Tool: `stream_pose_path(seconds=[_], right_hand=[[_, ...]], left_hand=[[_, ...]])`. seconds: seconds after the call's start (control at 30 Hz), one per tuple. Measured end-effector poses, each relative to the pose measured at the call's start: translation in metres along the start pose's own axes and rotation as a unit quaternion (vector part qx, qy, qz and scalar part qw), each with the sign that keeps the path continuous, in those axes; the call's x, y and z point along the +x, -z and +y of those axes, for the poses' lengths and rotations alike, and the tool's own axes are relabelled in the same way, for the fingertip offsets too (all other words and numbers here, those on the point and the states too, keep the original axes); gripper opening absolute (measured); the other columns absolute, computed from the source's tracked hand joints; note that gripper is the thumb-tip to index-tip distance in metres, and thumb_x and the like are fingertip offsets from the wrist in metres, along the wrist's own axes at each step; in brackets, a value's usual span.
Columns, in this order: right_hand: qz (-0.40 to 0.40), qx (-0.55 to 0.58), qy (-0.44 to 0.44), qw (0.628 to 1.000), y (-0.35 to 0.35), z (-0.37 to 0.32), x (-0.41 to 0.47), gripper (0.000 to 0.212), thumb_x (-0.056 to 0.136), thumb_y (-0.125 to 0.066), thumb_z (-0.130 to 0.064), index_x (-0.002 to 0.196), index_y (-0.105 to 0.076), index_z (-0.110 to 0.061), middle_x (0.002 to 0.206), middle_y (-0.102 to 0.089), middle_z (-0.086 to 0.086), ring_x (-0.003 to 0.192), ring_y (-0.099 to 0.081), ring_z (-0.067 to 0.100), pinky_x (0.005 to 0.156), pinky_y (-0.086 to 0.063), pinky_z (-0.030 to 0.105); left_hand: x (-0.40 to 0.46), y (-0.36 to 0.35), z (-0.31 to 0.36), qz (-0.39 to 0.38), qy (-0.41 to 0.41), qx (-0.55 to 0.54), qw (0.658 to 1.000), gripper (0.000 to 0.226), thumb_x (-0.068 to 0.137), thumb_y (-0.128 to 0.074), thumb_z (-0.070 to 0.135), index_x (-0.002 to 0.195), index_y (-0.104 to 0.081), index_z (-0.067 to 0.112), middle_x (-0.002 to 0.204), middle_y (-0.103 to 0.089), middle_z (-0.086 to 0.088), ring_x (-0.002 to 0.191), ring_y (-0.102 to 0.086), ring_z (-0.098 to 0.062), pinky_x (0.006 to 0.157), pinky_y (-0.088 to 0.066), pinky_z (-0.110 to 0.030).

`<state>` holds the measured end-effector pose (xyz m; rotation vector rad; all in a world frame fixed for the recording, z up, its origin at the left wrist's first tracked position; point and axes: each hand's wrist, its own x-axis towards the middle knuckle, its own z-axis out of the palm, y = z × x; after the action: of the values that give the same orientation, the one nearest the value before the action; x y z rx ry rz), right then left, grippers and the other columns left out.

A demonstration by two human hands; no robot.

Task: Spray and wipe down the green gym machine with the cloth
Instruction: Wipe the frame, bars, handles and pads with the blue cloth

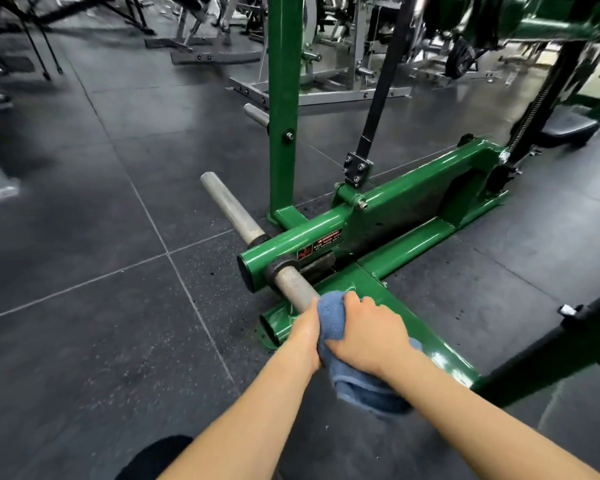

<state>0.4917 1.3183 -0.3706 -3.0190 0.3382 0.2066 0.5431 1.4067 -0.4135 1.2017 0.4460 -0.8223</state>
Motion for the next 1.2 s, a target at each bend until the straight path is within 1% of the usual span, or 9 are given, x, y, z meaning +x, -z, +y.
stream_pose_path(seconds=[0.17,0.3,0.4,0.47,0.53,0.63,0.77,1.03,1.2], right_hand=[[-0.163,0.309,-0.022,0.937,0.001,0.033,0.040,0.056,0.075,-0.074,-0.045,0.109,-0.062,-0.002,0.105,-0.069,0.011,0.087,-0.061,0.020,0.084,-0.052,0.039],[-0.194,0.428,-0.029,0.882,-0.009,0.067,0.014,0.022,0.081,-0.074,-0.036,0.082,-0.072,-0.015,0.080,-0.073,0.001,0.075,-0.065,0.018,0.088,-0.052,0.043],[-0.156,0.330,-0.020,0.931,-0.006,0.067,-0.012,0.045,0.079,-0.074,-0.044,0.107,-0.061,-0.011,0.101,-0.067,0.003,0.091,-0.064,0.020,0.088,-0.050,0.036],[-0.085,0.110,-0.019,0.990,-0.001,0.050,-0.024,0.066,0.080,-0.066,-0.055,0.124,-0.045,-0.011,0.119,-0.058,0.007,0.109,-0.058,0.028,0.086,-0.044,0.034],[-0.042,0.025,-0.007,0.999,-0.002,0.032,-0.024,0.072,0.079,-0.062,-0.061,0.128,-0.039,-0.012,0.126,-0.054,0.009,0.113,-0.055,0.031,0.087,-0.045,0.037],[-0.060,0.098,-0.030,0.993,0.000,0.032,-0.015,0.068,0.077,-0.065,-0.060,0.121,-0.043,-0.013,0.122,-0.057,0.008,0.108,-0.058,0.029,0.080,-0.044,0.034],[-0.086,0.308,-0.060,0.946,0.001,0.056,-0.028,0.051,0.078,-0.071,-0.049,0.112,-0.047,-0.019,0.117,-0.063,0.001,0.096,-0.059,0.019,0.079,-0.045,0.029],[0.023,-0.015,-0.014,1.000,-0.010,0.035,-0.058,0.064,0.082,-0.057,-0.059,0.126,-0.039,-0.016,0.124,-0.053,0.006,0.111,-0.055,0.029,0.087,-0.044,0.038],[-0.109,0.300,-0.066,0.945,-0.004,0.064,-0.030,0.042,0.081,-0.070,-0.047,0.101,-0.056,-0.013,0.101,-0.063,0.003,0.085,-0.058,0.017,0.080,-0.049,0.031]], left_hand=[[-0.007,-0.001,0.012,0.025,0.053,0.069,0.996,0.035,0.100,-0.039,0.044,0.100,-0.057,0.014,0.087,-0.063,-0.008,0.073,-0.060,-0.026,0.063,-0.050,-0.040],[-0.008,-0.007,0.012,0.059,0.057,0.077,0.994,0.045,0.101,-0.033,0.049,0.123,-0.048,0.012,0.114,-0.062,-0.009,0.092,-0.063,-0.027,0.073,-0.047,-0.045],[-0.004,-0.011,0.006,0.079,0.058,0.080,0.992,0.055,0.101,-0.033,0.052,0.132,-0.042,0.009,0.132,-0.056,-0.014,0.112,-0.060,-0.030,0.078,-0.048,-0.048],[-0.005,-0.013,0.005,0.093,0.058,0.078,0.991,0.056,0.100,-0.032,0.054,0.128,-0.044,0.007,0.127,-0.058,-0.016,0.107,-0.060,-0.031,0.076,-0.049,-0.049],[-0.004,-0.013,0.005,0.094,0.062,0.070,0.991,0.059,0.099,-0.032,0.056,0.121,-0.047,0.004,0.112,-0.061,-0.016,0.098,-0.060,-0.030,0.074,-0.049,-0.047],[-0.003,-0.016,0.004,0.102,0.052,0.093,0.989,0.066,0.098,-0.029,0.059,0.121,-0.052,0.001,0.099,-0.063,-0.017,0.096,-0.062,-0.032,0.081,-0.053,-0.047],[-0.003,-0.015,-0.013,0.232,-0.086,0.285,0.926,0.070,0.099,-0.036,0.050,0.151,-0.017,0.007,0.149,-0.035,-0.019,0.128,-0.045,-0.038,0.103,-0.041,-0.046],[-0.016,-0.032,-0.030,0.166,-0.113,0.284,0.938,0.076,0.104,-0.037,0.033,0.150,0.019,0.009,0.144,-0.043,-0.022,0.126,-0.047,-0.037,0.102,-0.037,-0.040],[-0.021,-0.029,-0.028,0.127,-0.098,0.218,0.963,0.078,0.103,-0.039,0.028,0.150,0.022,0.015,0.152,-0.033,-0.017,0.129,-0.044,-0.035,0.108,-0.036,-0.039]])
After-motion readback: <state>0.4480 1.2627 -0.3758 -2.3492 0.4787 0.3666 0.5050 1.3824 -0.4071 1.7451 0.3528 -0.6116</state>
